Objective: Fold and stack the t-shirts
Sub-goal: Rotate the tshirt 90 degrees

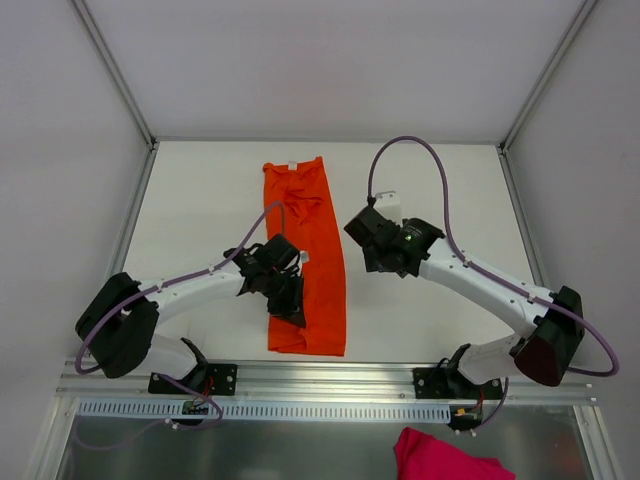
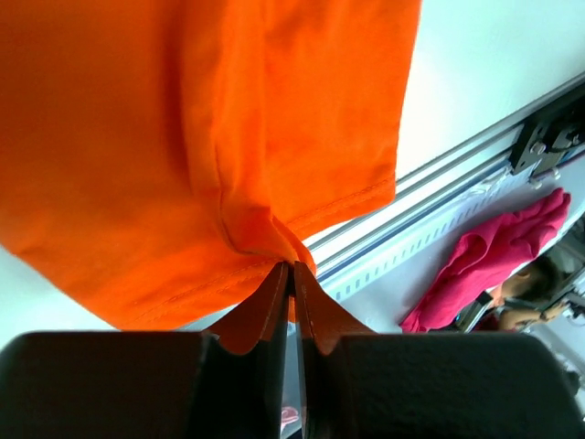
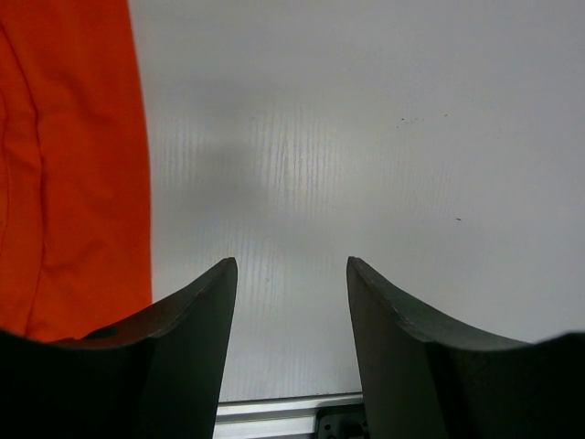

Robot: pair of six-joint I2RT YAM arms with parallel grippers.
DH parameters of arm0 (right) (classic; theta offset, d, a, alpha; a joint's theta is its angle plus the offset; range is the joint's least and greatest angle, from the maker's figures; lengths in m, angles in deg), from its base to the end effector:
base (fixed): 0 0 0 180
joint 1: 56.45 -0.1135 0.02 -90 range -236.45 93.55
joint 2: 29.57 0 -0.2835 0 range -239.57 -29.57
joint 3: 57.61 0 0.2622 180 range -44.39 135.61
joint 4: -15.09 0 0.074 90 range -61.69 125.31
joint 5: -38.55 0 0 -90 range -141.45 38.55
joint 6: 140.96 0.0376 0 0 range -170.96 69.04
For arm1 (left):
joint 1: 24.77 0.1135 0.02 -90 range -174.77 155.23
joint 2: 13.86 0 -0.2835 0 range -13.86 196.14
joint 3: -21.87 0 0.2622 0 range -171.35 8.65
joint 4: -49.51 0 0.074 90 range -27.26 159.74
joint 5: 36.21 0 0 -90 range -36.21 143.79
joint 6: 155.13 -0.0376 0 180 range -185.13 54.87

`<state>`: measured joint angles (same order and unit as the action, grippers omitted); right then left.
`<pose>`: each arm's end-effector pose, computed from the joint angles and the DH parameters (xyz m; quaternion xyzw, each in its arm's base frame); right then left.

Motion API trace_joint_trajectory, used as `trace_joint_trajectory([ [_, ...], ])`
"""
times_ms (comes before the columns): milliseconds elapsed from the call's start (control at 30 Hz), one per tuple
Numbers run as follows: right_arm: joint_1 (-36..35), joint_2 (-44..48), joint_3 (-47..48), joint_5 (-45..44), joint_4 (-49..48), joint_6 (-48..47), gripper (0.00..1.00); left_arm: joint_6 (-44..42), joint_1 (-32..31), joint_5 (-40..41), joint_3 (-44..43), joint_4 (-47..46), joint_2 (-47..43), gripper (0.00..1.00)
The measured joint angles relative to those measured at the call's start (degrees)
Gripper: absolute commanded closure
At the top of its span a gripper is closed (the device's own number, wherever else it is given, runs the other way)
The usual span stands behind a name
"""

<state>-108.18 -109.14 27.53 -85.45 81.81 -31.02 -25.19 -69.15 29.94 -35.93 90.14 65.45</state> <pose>0.1902 0.2071 0.3256 -0.1836 0.9107 -0.0901 0.3589 0.1766 -0.1941 0.2001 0.0865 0.9470 -0.3068 0.0400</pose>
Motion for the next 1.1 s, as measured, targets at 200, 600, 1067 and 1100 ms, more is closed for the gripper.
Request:
trace_joint_trajectory([
  [200,-0.28,-1.20,0.09,0.42,-0.26,-0.35,0.45,-1.92,-3.91,-2.78,-3.76,-0.22,5.14,0.91],
  [600,-0.42,-1.77,0.20,0.52,-0.35,-0.98,0.45,-7.15,-11.10,-2.67,-10.64,3.17,10.32,0.11],
  [1067,-1.66,0.57,-0.28,2.21,-1.25,-0.92,0.46,5.86,-5.79,21.44,0.24,12.81,-10.23,0.10],
  [1100,-1.68,0.70,-0.28,2.23,-1.25,-0.94,0.46,6.32,-5.16,21.42,1.38,12.85,-10.36,0.10],
])
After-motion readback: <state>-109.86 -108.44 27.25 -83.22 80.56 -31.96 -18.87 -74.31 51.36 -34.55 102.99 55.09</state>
